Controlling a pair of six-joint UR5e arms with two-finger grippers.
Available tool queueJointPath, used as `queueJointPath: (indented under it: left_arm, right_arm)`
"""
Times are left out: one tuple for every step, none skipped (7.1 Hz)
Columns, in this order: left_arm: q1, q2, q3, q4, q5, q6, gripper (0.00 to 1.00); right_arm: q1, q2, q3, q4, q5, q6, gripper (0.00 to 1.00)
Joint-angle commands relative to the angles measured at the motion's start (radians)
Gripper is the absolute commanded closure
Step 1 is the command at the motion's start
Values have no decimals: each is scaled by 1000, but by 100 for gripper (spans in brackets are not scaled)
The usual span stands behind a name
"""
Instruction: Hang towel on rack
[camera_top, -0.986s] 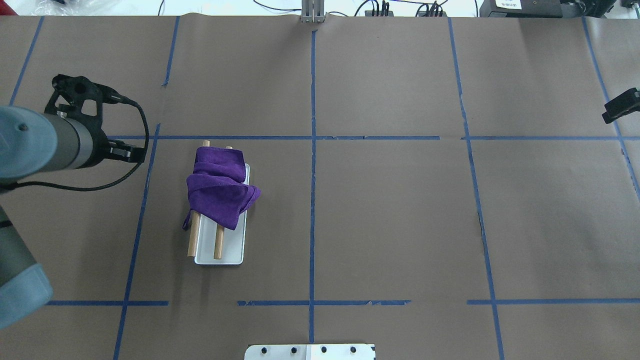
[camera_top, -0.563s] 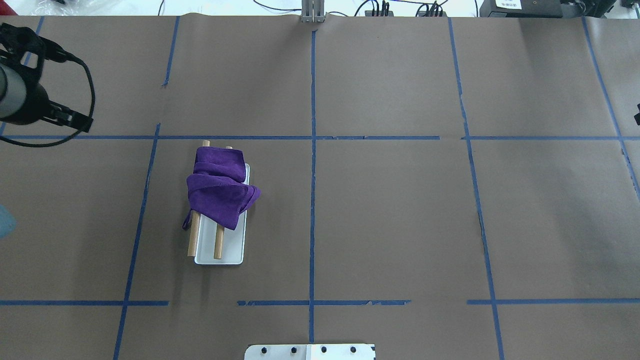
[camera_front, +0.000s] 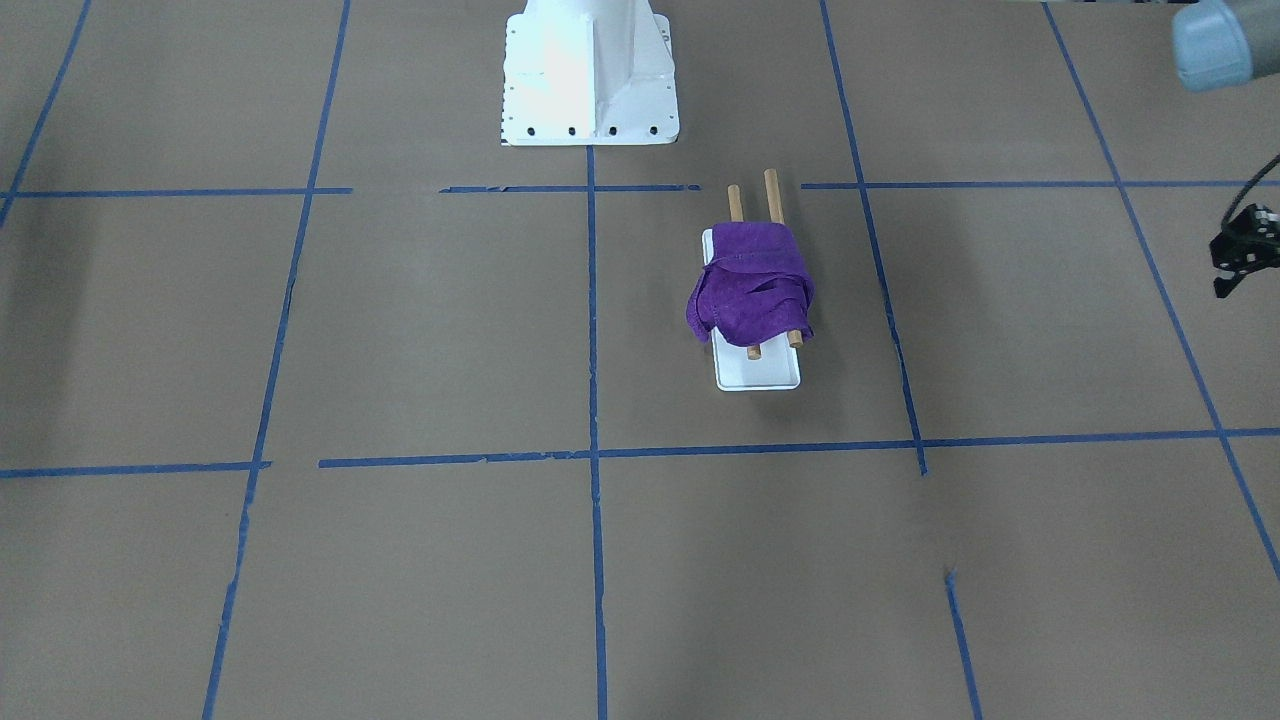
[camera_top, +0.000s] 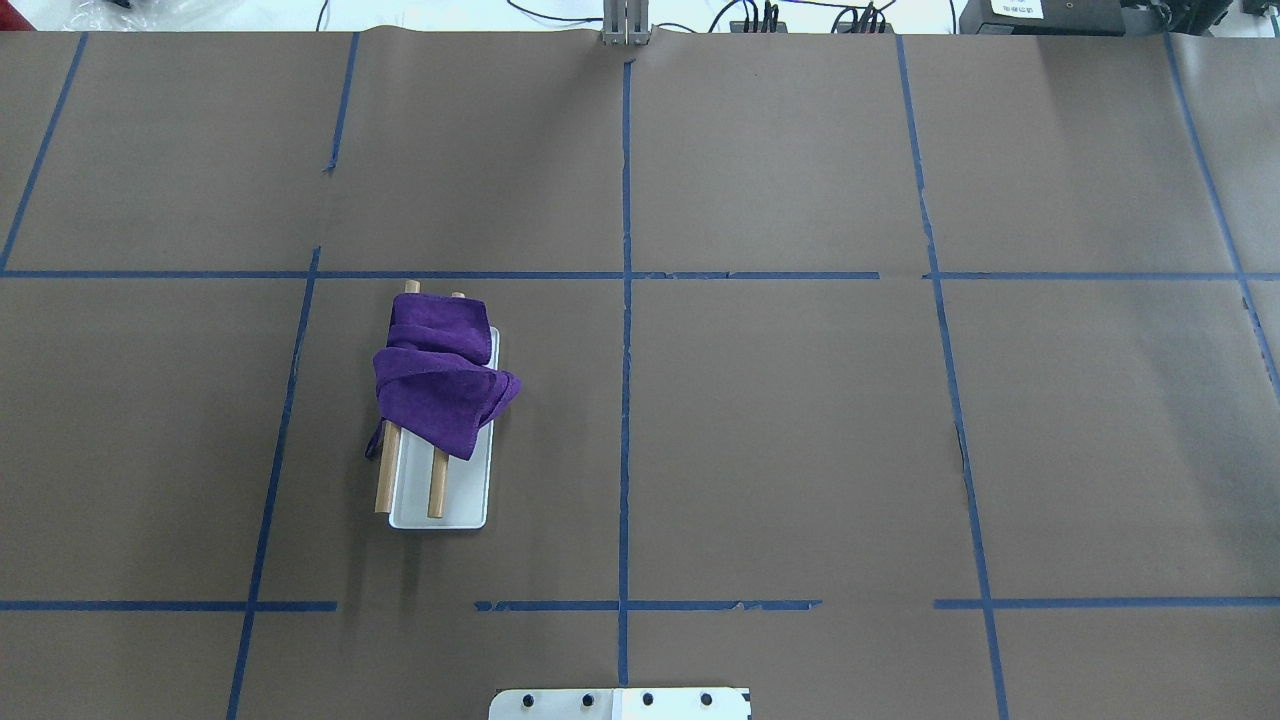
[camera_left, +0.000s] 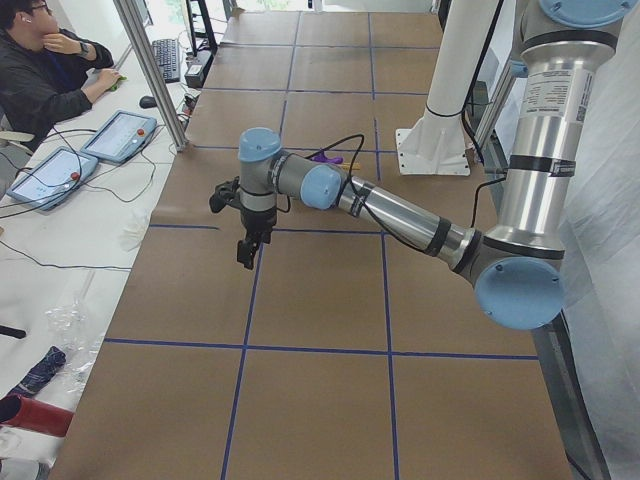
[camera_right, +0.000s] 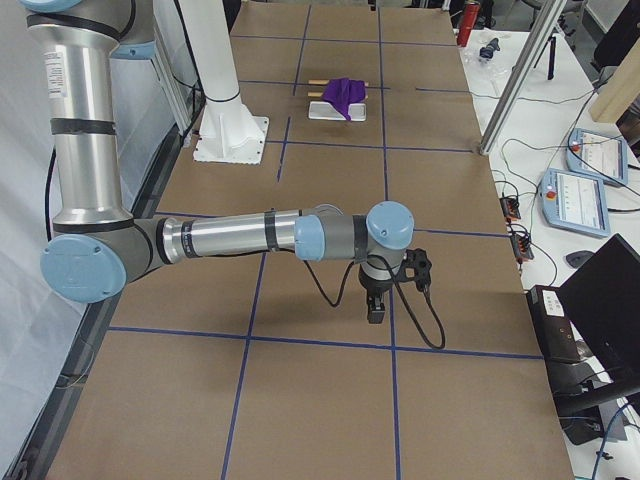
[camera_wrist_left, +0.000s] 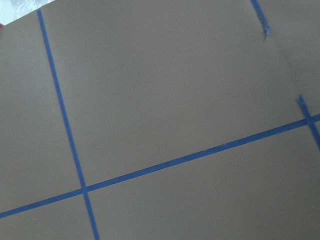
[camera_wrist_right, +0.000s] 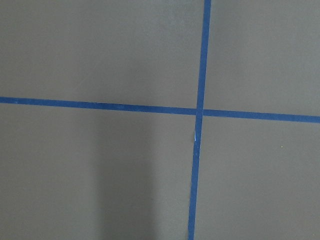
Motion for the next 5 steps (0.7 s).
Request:
queueJointPath:
  left_arm:
    - [-118, 54, 108, 2, -134, 92, 0]
    - [-132, 71, 131, 2, -156, 93, 0]
    - [-132, 82, 144, 2, -158, 95, 0]
    - [-134, 101, 142, 2, -159, 96, 0]
    - [-134, 103, 144, 2, -159, 92, 0]
  right_arm:
    - [16, -20, -19, 0, 17, -15, 0]
    - [23, -25, -19, -1, 18, -12, 0]
    - [36, -37, -16, 0, 23, -15, 0]
    - [43, -39, -17, 0, 24, -15, 0]
    - [57, -46, -17, 0, 29, -18, 0]
